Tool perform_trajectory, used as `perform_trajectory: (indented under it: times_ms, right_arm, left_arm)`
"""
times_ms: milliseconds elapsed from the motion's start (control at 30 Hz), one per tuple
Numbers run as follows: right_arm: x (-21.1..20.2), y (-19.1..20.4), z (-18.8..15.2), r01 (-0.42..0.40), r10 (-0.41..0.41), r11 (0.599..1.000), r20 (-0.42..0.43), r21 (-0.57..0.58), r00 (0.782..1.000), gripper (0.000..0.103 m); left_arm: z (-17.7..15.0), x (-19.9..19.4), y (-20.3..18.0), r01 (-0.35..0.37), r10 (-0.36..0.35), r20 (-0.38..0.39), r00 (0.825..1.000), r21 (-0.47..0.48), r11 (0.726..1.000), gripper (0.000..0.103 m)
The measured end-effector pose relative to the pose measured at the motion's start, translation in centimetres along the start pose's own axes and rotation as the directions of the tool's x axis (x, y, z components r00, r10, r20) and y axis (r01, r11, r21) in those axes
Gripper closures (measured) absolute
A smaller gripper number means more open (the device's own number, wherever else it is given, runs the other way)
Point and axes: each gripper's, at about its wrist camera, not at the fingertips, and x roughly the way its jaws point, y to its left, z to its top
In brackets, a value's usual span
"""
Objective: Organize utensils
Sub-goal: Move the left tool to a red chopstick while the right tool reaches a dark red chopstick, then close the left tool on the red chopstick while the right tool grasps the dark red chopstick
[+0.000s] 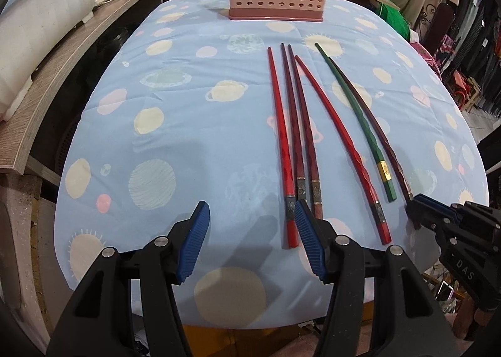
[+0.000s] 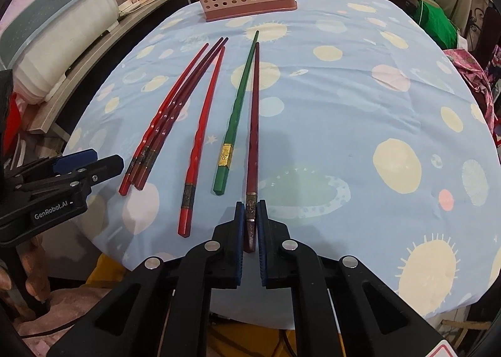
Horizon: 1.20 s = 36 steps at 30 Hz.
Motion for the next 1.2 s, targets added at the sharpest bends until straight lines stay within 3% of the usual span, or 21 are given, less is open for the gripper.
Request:
perform_trajectory:
  times_ms: [333,733,833,1033,1200]
  right_arm:
    - [0.1,-0.1,0.1,-0.003,0.003,1.000,-0.002,0.005,1.000,0.096]
    - [0.2,-0.1,0.4,-0.003,0.003,1.000,-0.003,0.007,1.000,0.096]
    - [0.3,-0.2,0.5,-0.003,0.003,1.000,-0.003,0.008,1.000,0.096]
    - [0.3,-0.2,0.6,-0.003,0.003,1.000,-0.004,0.009,1.000,0.096]
    - [-0.2,-0.3,0.9,0.003,-0.003,1.000,0.008,0.016,1.000,0.096]
  left_arm:
    - [-1.1,1.1,-0.7,0.027,-0.024,-0.084,0.996,0.033,0.999,0.051]
    - [-0.4,1.5,0.6,-0.010,0.008,-0.067,0.998,-0.018,1.000,0.052]
    - [0.1,1.8,0.4,-0.022,0.022,-0.054,0.998,-0.009,1.000,0.060]
    - [0.6,1.8,0.5,-0.007,0.007,-0.050,0.999,0.001,1.000,0.094]
    - [0.9,1.6,0.7,0.023,-0.024,-0.052,0.998,-0.018,1.000,0.096]
